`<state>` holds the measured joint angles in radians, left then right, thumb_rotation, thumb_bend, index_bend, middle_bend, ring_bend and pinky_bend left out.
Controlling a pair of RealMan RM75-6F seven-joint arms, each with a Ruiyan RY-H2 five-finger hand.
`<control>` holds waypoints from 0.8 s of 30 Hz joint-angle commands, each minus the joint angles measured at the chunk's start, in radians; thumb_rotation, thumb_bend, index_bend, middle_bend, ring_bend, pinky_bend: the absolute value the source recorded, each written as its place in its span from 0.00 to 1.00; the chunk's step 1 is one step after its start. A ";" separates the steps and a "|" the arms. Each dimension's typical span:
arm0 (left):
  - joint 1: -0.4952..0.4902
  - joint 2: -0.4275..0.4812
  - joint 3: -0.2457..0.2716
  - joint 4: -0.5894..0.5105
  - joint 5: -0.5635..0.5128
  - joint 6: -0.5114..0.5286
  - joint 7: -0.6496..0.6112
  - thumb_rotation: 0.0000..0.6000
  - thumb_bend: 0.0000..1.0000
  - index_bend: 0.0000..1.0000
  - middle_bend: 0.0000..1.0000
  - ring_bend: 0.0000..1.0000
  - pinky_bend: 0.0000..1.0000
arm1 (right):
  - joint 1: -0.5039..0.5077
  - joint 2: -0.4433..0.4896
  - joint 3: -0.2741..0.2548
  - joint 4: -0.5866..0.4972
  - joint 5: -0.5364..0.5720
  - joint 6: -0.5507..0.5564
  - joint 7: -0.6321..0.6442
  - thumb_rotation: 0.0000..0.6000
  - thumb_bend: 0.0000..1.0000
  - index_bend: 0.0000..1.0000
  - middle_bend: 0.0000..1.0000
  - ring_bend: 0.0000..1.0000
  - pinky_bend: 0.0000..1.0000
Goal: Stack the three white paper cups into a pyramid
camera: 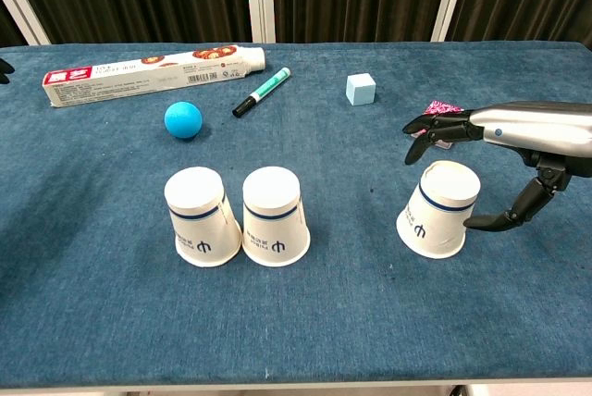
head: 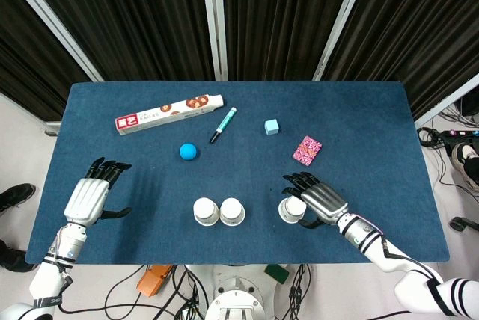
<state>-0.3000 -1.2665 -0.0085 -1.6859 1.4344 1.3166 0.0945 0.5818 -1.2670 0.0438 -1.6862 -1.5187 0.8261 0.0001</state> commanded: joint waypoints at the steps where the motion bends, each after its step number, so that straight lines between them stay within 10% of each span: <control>1: 0.003 -0.002 -0.002 0.003 -0.001 0.002 -0.005 1.00 0.12 0.17 0.17 0.11 0.03 | 0.005 -0.003 -0.001 0.006 0.012 -0.001 -0.003 1.00 0.44 0.32 0.11 0.00 0.03; 24: 0.049 0.031 -0.012 0.033 -0.037 0.014 -0.018 1.00 0.12 0.17 0.17 0.11 0.03 | 0.111 0.116 0.103 -0.215 -0.027 0.053 -0.019 1.00 0.49 0.41 0.14 0.00 0.04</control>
<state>-0.2539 -1.2374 -0.0211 -1.6555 1.4005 1.3296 0.0786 0.6658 -1.1607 0.1215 -1.8755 -1.5473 0.8954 -0.0131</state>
